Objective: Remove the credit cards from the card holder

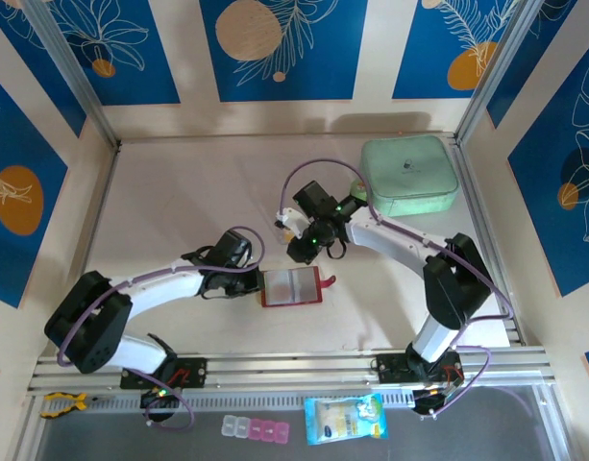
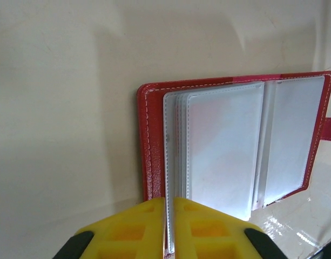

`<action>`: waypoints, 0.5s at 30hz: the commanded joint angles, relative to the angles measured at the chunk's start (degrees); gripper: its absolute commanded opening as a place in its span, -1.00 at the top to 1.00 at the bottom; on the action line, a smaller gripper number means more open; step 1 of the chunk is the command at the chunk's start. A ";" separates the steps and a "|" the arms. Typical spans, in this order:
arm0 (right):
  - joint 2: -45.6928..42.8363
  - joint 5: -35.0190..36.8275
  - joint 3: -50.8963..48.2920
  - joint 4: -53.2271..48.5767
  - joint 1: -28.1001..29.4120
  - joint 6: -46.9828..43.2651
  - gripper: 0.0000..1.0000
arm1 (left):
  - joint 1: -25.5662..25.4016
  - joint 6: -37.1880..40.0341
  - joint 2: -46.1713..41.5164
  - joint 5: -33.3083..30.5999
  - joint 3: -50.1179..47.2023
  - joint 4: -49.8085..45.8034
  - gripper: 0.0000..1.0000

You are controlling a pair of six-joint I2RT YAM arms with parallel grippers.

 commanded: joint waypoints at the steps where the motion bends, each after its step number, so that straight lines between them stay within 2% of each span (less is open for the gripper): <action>1: -3.39 -1.10 -3.16 5.21 0.80 12.59 0.73 | 0.64 0.15 0.73 1.05 -0.12 0.99 0.75; 9: -7.67 -2.81 -13.05 14.13 0.78 26.02 0.76 | 0.56 -0.49 2.25 2.37 -0.67 3.47 0.82; 15: -6.53 -3.47 -14.50 14.94 0.42 33.92 0.78 | 0.56 -0.45 3.61 2.63 -0.76 4.05 0.86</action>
